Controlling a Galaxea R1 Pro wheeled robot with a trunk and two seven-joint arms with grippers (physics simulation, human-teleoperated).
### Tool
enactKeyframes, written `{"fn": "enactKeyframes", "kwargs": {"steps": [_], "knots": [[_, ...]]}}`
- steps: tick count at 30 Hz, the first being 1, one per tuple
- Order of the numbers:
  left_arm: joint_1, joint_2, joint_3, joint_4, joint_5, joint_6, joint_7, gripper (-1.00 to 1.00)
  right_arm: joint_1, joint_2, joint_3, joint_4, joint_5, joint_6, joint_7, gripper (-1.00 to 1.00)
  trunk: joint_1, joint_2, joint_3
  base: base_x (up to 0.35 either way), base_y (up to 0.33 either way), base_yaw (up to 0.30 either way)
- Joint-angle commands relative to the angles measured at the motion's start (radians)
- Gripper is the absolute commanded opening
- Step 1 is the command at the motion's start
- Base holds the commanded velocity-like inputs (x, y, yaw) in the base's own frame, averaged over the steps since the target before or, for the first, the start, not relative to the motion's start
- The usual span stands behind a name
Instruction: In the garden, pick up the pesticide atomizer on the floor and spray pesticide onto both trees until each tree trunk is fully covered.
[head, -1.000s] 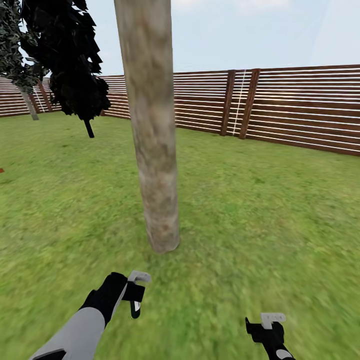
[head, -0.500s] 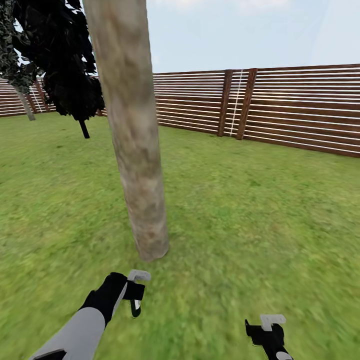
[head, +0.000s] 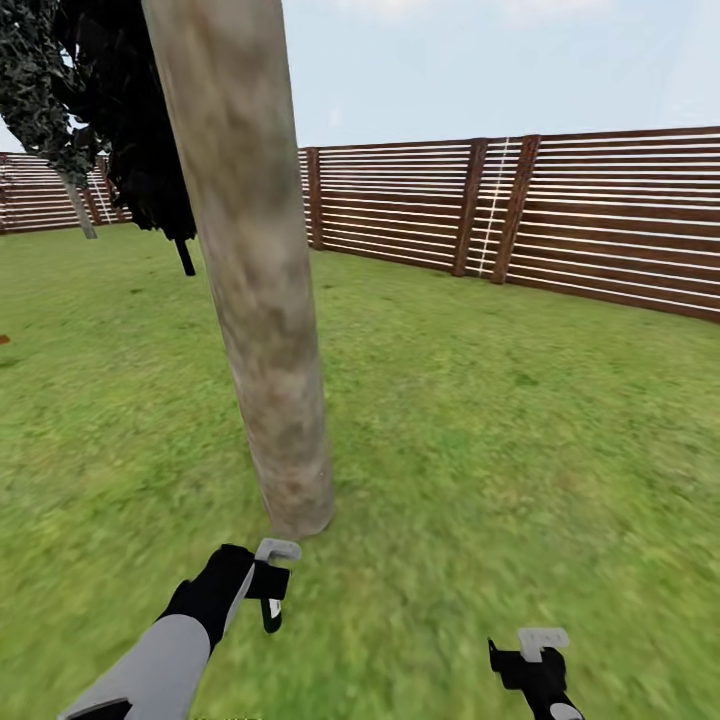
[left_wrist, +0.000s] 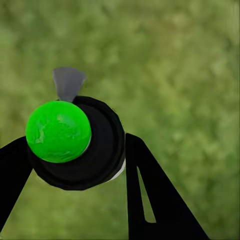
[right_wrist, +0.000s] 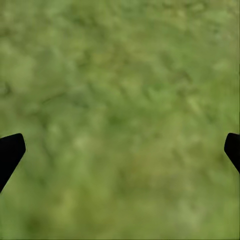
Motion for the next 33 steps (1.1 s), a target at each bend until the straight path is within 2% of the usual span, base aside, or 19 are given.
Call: {"fn": "enactKeyframes", "kwargs": {"steps": [1, 3, 5, 7, 9, 11, 13, 16, 18, 20, 21, 23, 26, 31, 33], "knots": [[-0.002, -0.001, 0.008, -0.002, -0.010, 0.004, -0.011, -1.00, 0.000, 0.000, 0.009, 0.000, -0.009, -0.002, -0.003, 1.00, 0.000, 0.000, -0.001, 0.024, -0.018, 0.141], [-0.028, -0.023, 0.006, -0.003, -0.010, 0.010, -0.016, -1.00, 0.000, -0.001, 0.009, 0.000, -0.009, -0.002, -0.003, 1.00, 0.000, 0.000, -0.001, 0.005, -0.004, 0.033], [-0.071, -0.030, 0.006, -0.001, -0.009, 0.016, -0.016, -1.00, 0.000, -0.002, 0.009, 0.000, -0.009, -0.003, -0.003, 1.00, 0.000, 0.000, -0.001, 0.001, -0.001, 0.006], [-0.088, -0.019, 0.004, -0.001, -0.010, 0.042, -0.018, -1.00, 0.000, -0.002, 0.009, 0.000, -0.008, -0.002, -0.003, 1.00, 0.000, 0.000, -0.001, 0.000, 0.000, 0.001], [-0.090, 0.021, 0.003, -0.002, -0.010, 0.058, -0.019, -1.00, 0.000, -0.002, 0.009, 0.000, -0.008, -0.002, -0.003, 1.00, 0.000, 0.000, -0.001, 0.000, 0.000, 0.000], [-0.092, 0.032, 0.003, -0.002, -0.011, 0.061, -0.020, -1.00, 0.000, -0.002, 0.009, 0.000, -0.008, -0.003, -0.003, 1.00, 0.000, 0.000, -0.001, 0.000, 0.000, 0.000], [-0.115, 0.002, 0.002, -0.002, -0.010, 0.066, -0.019, -1.00, 0.000, -0.002, 0.009, 0.000, -0.008, -0.002, -0.003, 1.00, 0.000, 0.000, -0.001, 0.000, 0.000, 0.000], [-0.127, -0.008, -0.001, -0.003, -0.011, 0.088, -0.018, -1.00, 0.000, -0.002, 0.009, 0.000, -0.008, -0.003, -0.003, 1.00, 0.000, 0.000, -0.001, 0.000, 0.000, 0.000], [-0.130, 0.024, 0.000, -0.026, -0.013, 0.109, -0.019, -1.00, 0.000, -0.002, 0.009, 0.000, -0.008, -0.003, -0.003, 1.00, 0.000, 0.000, -0.001, 0.000, 0.000, 0.004], [-0.126, 0.041, -0.002, -0.040, -0.012, 0.125, -0.020, -1.00, 0.000, -0.002, 0.009, 0.000, -0.008, -0.003, -0.003, 1.00, 0.000, 0.000, -0.001, 0.000, 0.000, 0.138], [-0.125, 0.040, -0.005, -0.043, -0.013, 0.131, -0.020, -1.00, 0.000, -0.002, 0.009, 0.000, -0.008, -0.002, -0.003, 1.00, 0.000, 0.000, -0.001, 0.000, 0.000, 0.228], [-0.133, 0.006, -0.007, -0.047, -0.015, 0.135, -0.019, -1.00, 0.000, -0.002, 0.009, 0.000, -0.008, -0.003, -0.003, 1.00, 0.000, 0.000, -0.001, -0.160, -0.013, 0.235], [-0.137, -0.006, -0.009, -0.051, -0.016, 0.134, -0.018, -1.00, 0.000, -0.002, 0.009, 0.000, -0.008, -0.002, -0.003, 1.00, 0.000, 0.000, -0.001, -0.306, -0.004, 0.073], [-0.161, -0.001, -0.010, -0.054, -0.017, 0.138, -0.018, -1.00, 0.000, -0.002, 0.009, 0.000, -0.008, -0.003, -0.003, 1.00, 0.000, 0.000, -0.001, -0.141, 0.000, 0.042], [-0.188, 0.012, -0.010, -0.055, -0.021, 0.188, -0.018, -1.00, 0.000, -0.002, 0.009, 0.000, -0.008, -0.002, -0.003, 1.00, 0.000, 0.000, -0.001, -0.005, 0.000, 0.250]]}}
